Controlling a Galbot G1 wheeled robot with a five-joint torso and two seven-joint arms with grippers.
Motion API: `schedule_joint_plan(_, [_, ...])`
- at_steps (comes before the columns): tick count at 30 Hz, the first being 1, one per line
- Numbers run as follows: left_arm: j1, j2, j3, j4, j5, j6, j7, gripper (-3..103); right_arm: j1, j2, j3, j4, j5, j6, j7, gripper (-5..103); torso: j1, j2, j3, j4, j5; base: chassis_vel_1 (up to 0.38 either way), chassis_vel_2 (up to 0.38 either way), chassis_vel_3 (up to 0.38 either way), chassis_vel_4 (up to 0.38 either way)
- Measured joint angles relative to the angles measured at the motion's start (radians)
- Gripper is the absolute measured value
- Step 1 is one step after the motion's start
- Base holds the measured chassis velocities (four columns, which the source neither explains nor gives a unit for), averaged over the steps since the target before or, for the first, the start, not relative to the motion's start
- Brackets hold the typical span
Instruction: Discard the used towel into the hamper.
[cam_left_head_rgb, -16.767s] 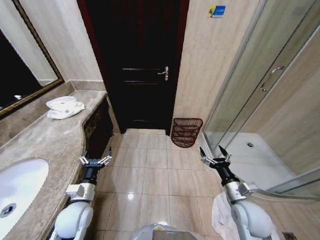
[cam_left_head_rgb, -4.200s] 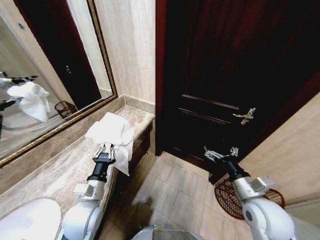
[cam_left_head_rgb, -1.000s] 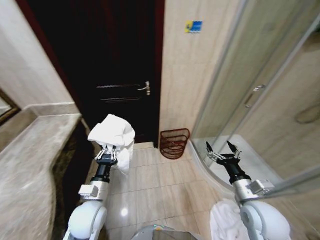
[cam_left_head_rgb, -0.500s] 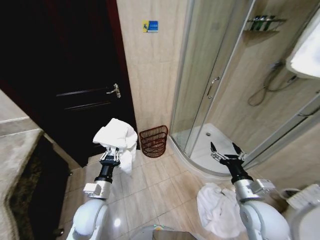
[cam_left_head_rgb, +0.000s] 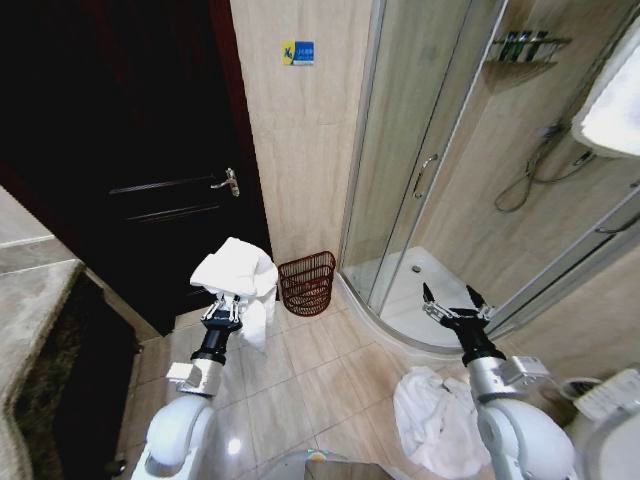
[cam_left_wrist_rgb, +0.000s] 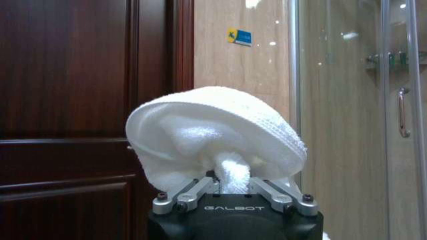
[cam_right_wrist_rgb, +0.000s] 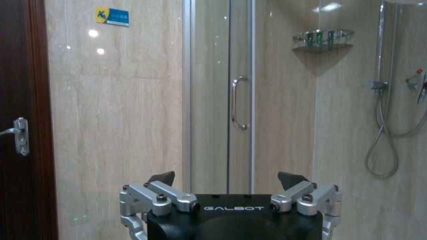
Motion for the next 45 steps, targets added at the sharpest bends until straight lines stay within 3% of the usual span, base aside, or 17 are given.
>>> schedule_joint_plan(15, [-0.06, 0.04, 0.015, 0.038, -0.028, 0.026, 0.017, 12, 0.002, -0.003, 0.0, 0.001, -0.005, -0.004, 0.005, 100, 0.0, 0.0, 0.0, -0.0001, -0.0001, -0.072, 0.064, 0.07, -0.07])
schedule_joint_plan(45, [-0.065, 0.027, 0.025, 0.058, 0.014, 0.02, 0.032, 12, 0.003, -0.001, 0.002, -0.015, -0.007, -0.002, 0.033, 100, 0.0, 0.0, 0.0, -0.0001, 0.0, -0.101, 0.07, 0.072, -0.094])
